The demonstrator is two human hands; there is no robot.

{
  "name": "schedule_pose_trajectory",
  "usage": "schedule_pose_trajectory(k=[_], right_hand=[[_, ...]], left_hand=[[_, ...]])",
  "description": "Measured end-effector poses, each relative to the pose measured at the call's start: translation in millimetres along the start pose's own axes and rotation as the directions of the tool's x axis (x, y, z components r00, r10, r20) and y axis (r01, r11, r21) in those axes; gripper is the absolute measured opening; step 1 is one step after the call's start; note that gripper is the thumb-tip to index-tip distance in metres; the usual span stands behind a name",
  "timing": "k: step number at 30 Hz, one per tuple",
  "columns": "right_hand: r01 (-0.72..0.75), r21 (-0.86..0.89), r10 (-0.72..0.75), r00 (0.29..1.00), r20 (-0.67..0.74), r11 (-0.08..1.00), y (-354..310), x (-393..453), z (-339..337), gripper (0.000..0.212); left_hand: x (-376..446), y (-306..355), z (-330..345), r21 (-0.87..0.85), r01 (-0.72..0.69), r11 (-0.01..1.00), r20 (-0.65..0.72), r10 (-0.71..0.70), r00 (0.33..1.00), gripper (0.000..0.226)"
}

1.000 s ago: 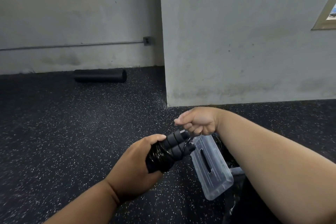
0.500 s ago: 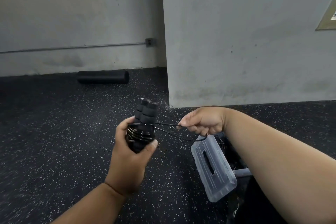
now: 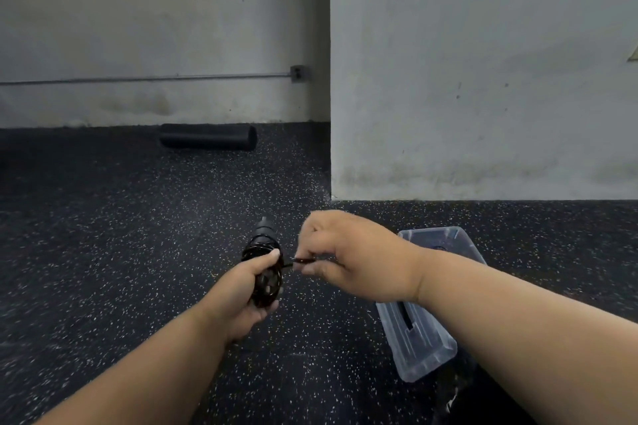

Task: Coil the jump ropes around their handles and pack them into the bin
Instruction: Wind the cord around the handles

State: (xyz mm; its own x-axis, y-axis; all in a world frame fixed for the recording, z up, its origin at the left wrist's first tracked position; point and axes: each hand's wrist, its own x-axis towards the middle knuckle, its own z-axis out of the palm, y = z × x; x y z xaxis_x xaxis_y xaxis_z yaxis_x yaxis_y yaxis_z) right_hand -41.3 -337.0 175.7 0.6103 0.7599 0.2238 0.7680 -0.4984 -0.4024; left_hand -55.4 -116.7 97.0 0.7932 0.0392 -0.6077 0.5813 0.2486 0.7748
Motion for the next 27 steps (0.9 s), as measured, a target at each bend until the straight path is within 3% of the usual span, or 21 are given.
schedule_pose_trajectory(k=[2, 4, 6, 8, 9, 10, 13, 16, 21, 25, 27], right_hand=[[0.070, 0.008, -0.069, 0.995, -0.074, 0.998, -2.5, -2.4, 0.6, 0.015], [0.022, 0.246, 0.000, 0.996, -0.090, 0.969, -7.9, -3.0, -1.5, 0.015], [-0.060, 0.608, 0.126, 0.990, -0.067, 0.791, -11.3, -0.5, -3.6, 0.021], [-0.095, 0.829, 0.247, 0.967, -0.054, 0.550, -6.4, 3.1, -3.6, 0.027], [-0.127, 0.852, 0.294, 0.955, -0.032, 0.508, -2.6, 4.2, -3.5, 0.029], [-0.185, 0.820, 0.329, 0.944, -0.004, 0.541, 0.3, 4.2, -3.9, 0.030], [-0.394, 0.513, 0.416, 0.906, 0.079, 0.763, 4.5, 1.3, 5.8, 0.032], [-0.467, 0.408, 0.456, 0.880, 0.129, 0.785, -2.8, 2.5, 23.8, 0.025], [-0.446, 0.510, 0.480, 0.874, 0.072, 0.735, -8.2, 4.8, 32.5, 0.022], [-0.398, 0.570, 0.495, 0.869, -0.018, 0.719, -7.8, 6.5, 42.6, 0.024], [-0.376, 0.652, 0.519, 0.854, -0.032, 0.658, -7.1, 7.1, 48.9, 0.022]], left_hand=[[-3.5, 0.6, 1.1, -0.021, 0.058, 0.998, 0.073, -0.056, 0.996, 0.042], [-5.2, 0.4, 4.5, -0.071, 0.081, 0.994, 0.141, -0.071, 0.987, 0.049], [-8.2, 0.0, 9.4, -0.095, 0.113, 0.989, 0.205, -0.091, 0.974, 0.057], [-13.1, -1.3, 13.7, -0.109, 0.114, 0.987, 0.246, -0.084, 0.966, 0.059], [-15.3, -2.2, 15.0, -0.121, 0.107, 0.987, 0.254, -0.074, 0.964, 0.060], [-17.6, -3.1, 15.8, -0.140, 0.099, 0.985, 0.259, -0.060, 0.964, 0.061], [-23.5, -1.8, 16.6, -0.199, 0.031, 0.979, 0.265, 0.024, 0.964, 0.062], [-30.9, -1.3, 23.4, -0.206, -0.076, 0.976, 0.312, 0.140, 0.940, 0.059], [-39.3, -3.2, 34.6, -0.261, -0.207, 0.943, 0.299, 0.282, 0.911, 0.055], [-35.4, -3.1, 29.3, -0.253, -0.260, 0.932, 0.266, 0.325, 0.908, 0.058], [-33.3, -3.2, 27.0, -0.241, -0.270, 0.932, 0.237, 0.327, 0.915, 0.060]])
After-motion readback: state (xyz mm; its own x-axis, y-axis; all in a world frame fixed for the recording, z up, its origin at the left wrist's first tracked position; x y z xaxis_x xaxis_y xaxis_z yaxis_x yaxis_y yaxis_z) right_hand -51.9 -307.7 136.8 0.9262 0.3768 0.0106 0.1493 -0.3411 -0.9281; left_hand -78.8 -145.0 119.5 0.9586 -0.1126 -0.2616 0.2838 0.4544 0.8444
